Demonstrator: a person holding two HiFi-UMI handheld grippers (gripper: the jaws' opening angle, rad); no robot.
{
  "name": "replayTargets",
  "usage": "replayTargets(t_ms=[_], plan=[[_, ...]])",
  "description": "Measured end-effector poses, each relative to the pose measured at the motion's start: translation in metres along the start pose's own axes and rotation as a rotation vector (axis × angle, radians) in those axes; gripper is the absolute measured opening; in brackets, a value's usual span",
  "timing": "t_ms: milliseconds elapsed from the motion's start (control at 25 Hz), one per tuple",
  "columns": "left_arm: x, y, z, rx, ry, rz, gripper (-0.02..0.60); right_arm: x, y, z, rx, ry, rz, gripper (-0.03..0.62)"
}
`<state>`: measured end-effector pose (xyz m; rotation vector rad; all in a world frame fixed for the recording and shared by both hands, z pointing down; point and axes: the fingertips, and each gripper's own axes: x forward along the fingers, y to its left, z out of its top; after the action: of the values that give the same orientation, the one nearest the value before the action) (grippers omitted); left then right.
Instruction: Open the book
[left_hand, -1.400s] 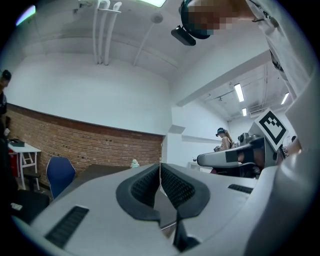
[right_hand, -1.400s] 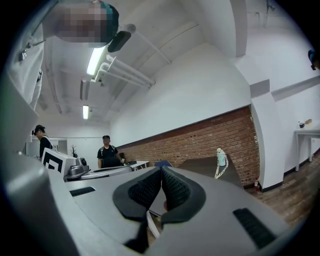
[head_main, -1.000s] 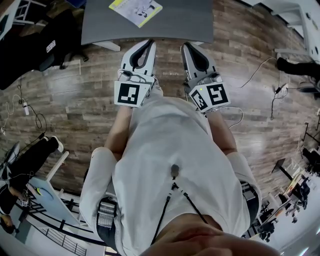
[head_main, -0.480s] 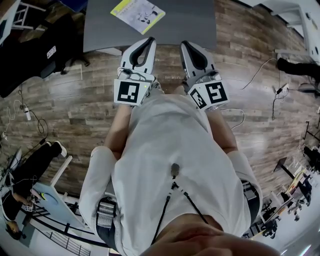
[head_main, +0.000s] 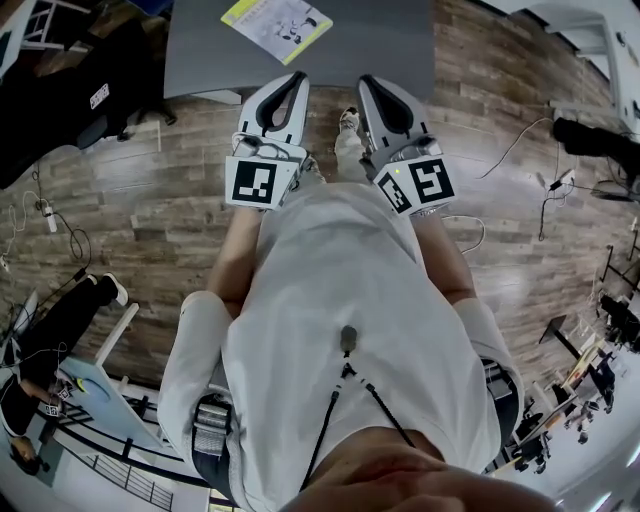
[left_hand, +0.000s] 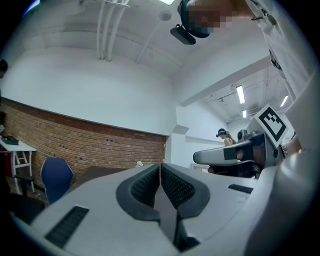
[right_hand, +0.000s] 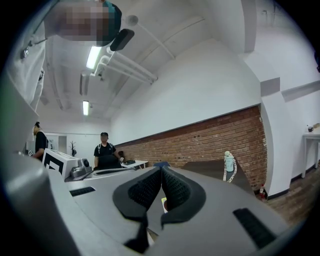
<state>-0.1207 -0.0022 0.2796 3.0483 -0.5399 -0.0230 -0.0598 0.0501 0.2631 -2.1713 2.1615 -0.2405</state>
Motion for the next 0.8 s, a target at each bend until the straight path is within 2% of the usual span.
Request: replayTargets(t_ms=[280, 560, 720, 800], plan=[[0.018, 0.009, -0.003, 0.000, 0.009, 0.055, 0.028, 0.019, -0.020, -0.001, 0.002, 0.016, 0.051, 0.037], [0.058, 0.029, -0.005, -0.005, 0.017, 0.114, 0.028, 0.052, -0.055, 0.004, 0.009, 0.033, 0.098, 0.037], [0.089, 0.041, 0.003, -0.037, -0.043, 0.158, 0.028, 0.078, -0.080, 0.004, 0.011, 0.048, 0.129, 0.037], [0.103, 0.048, 0.002, -0.037, -0.045, 0.177, 0.028, 0.091, -0.092, 0.005, 0.014, 0.050, 0.147, 0.037]])
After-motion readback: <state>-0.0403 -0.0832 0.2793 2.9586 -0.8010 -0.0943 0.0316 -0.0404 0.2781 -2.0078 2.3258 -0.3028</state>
